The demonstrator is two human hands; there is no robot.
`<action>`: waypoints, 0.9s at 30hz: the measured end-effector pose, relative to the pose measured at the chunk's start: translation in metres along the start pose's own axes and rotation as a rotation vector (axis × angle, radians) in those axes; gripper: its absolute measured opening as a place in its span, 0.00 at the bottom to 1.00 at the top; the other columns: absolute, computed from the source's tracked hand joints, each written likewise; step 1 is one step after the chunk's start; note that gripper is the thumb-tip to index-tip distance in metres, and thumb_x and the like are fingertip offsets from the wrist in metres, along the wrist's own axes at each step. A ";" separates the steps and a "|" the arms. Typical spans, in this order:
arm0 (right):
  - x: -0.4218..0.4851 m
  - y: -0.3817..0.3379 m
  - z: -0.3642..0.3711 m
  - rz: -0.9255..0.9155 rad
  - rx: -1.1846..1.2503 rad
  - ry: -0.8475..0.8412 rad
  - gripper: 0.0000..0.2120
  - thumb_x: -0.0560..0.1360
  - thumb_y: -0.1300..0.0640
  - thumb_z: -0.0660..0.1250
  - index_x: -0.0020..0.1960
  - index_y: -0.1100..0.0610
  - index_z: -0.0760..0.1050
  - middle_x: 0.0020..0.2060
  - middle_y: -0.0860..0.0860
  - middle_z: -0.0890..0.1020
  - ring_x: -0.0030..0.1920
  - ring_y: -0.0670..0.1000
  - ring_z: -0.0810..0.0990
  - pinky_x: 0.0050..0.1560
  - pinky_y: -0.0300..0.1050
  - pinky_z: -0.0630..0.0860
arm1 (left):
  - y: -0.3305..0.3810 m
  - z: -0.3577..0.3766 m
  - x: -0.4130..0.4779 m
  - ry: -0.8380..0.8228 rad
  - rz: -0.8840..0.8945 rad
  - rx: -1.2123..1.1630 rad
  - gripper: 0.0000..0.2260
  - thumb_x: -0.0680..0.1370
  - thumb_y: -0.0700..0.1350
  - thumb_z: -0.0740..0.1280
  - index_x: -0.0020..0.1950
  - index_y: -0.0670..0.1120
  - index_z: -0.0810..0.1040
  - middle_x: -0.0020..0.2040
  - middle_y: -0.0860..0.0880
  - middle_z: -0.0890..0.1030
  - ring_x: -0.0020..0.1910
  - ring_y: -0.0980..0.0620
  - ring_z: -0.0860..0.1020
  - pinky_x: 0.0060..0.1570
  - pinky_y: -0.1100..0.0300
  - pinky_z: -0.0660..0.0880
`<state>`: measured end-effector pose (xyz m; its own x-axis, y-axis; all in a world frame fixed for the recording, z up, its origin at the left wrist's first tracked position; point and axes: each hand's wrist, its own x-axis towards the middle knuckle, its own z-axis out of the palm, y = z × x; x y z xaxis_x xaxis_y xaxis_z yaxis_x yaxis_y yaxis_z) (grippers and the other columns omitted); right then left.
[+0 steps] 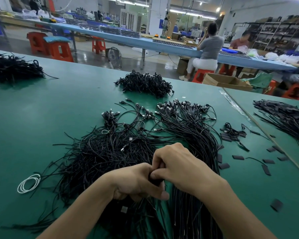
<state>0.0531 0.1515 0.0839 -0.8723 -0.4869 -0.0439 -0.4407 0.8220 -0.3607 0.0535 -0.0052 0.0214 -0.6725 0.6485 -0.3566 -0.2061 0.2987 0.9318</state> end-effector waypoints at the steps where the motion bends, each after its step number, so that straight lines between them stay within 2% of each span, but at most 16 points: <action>1: 0.000 -0.001 0.000 -0.005 -0.026 0.011 0.06 0.72 0.49 0.74 0.42 0.51 0.79 0.39 0.44 0.78 0.42 0.47 0.79 0.42 0.45 0.78 | 0.000 0.001 0.002 0.027 0.001 -0.014 0.11 0.71 0.44 0.76 0.32 0.52 0.78 0.28 0.54 0.71 0.25 0.59 0.66 0.23 0.67 0.62; 6: -0.001 -0.003 0.002 -0.140 -0.212 0.128 0.04 0.78 0.50 0.68 0.47 0.50 0.78 0.47 0.45 0.77 0.52 0.48 0.72 0.51 0.43 0.72 | -0.004 0.006 0.009 0.140 0.044 -0.250 0.08 0.71 0.41 0.74 0.38 0.49 0.75 0.29 0.53 0.68 0.25 0.58 0.63 0.22 0.67 0.58; 10: -0.004 0.005 0.001 -0.180 -0.196 0.209 0.03 0.78 0.51 0.68 0.47 0.50 0.79 0.46 0.44 0.78 0.51 0.47 0.72 0.51 0.43 0.72 | -0.008 0.000 0.006 0.030 0.083 -0.653 0.08 0.65 0.40 0.70 0.41 0.47 0.74 0.35 0.50 0.69 0.28 0.57 0.64 0.23 0.67 0.61; 14: -0.004 0.015 0.000 -0.159 -0.062 0.240 0.05 0.76 0.51 0.71 0.43 0.50 0.80 0.40 0.41 0.77 0.46 0.42 0.72 0.50 0.42 0.72 | -0.014 -0.004 0.003 -0.026 0.173 -0.773 0.05 0.75 0.37 0.63 0.50 0.42 0.74 0.38 0.49 0.72 0.31 0.57 0.67 0.26 0.67 0.66; 17: -0.003 0.020 0.002 -0.143 0.046 0.294 0.04 0.75 0.53 0.73 0.42 0.50 0.81 0.39 0.40 0.78 0.44 0.41 0.74 0.48 0.39 0.72 | -0.014 -0.005 0.003 -0.051 0.252 -0.889 0.04 0.79 0.37 0.64 0.53 0.40 0.76 0.39 0.48 0.72 0.31 0.58 0.69 0.26 0.68 0.68; 19: -0.002 0.020 0.006 -0.132 0.077 0.337 0.04 0.76 0.53 0.72 0.42 0.50 0.80 0.39 0.40 0.77 0.45 0.41 0.74 0.47 0.35 0.70 | -0.011 -0.003 0.006 -0.002 0.288 -0.970 0.04 0.79 0.37 0.65 0.51 0.38 0.78 0.38 0.47 0.72 0.29 0.58 0.69 0.24 0.68 0.68; 23: -0.001 0.018 0.014 -0.134 0.079 0.401 0.04 0.77 0.53 0.69 0.44 0.51 0.78 0.41 0.40 0.76 0.47 0.41 0.72 0.49 0.33 0.69 | -0.003 0.008 0.014 0.196 0.364 -1.042 0.06 0.78 0.40 0.64 0.44 0.40 0.77 0.33 0.48 0.71 0.25 0.59 0.67 0.20 0.69 0.65; 27: -0.002 0.016 0.018 -0.150 0.040 0.452 0.05 0.78 0.52 0.67 0.46 0.53 0.77 0.43 0.43 0.76 0.48 0.44 0.72 0.51 0.37 0.72 | 0.003 0.018 0.019 0.368 0.411 -1.026 0.05 0.77 0.43 0.64 0.44 0.42 0.75 0.31 0.49 0.71 0.25 0.57 0.65 0.20 0.66 0.65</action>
<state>0.0512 0.1602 0.0619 -0.8083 -0.4151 0.4176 -0.5681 0.7363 -0.3677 0.0530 0.0205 0.0159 -0.9533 0.2719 -0.1314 -0.2901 -0.7030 0.6494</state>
